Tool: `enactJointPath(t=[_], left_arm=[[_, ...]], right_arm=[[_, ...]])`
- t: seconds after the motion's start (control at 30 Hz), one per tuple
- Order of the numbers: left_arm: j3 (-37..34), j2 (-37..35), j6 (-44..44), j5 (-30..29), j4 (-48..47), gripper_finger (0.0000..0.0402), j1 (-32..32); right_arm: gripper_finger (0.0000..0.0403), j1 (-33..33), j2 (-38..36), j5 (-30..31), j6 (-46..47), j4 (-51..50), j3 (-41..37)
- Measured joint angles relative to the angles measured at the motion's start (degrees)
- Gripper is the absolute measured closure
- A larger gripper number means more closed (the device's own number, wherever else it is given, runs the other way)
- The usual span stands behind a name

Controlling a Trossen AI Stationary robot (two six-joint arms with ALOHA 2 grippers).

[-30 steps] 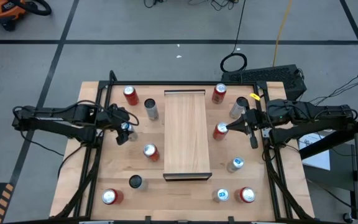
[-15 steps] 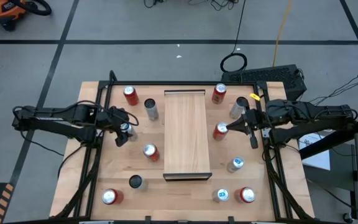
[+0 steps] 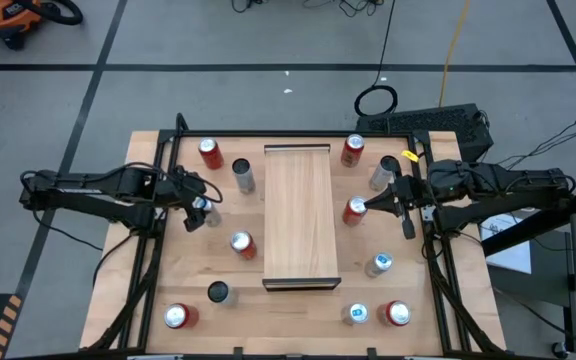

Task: Place canned beverage on shelf
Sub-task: Put the top left blue soda can on the shelf

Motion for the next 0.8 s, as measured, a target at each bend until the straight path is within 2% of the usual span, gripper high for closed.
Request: enactJointPath(t=[0.27, 0.8], left_arm=[[0.02, 2.52, 0.53, 0.35, -0.41, 0.0008, 1.56], [0.02, 7.91, -0.04, 4.97, -0.78, 0.0008, 2.54]], right_arm=[[0.0403, 0.00, 0.00, 0.00, -0.48, 0.02, 0.00], [0.0403, -0.01, 0.00, 0.00, -0.02, -1.25, 0.00]])
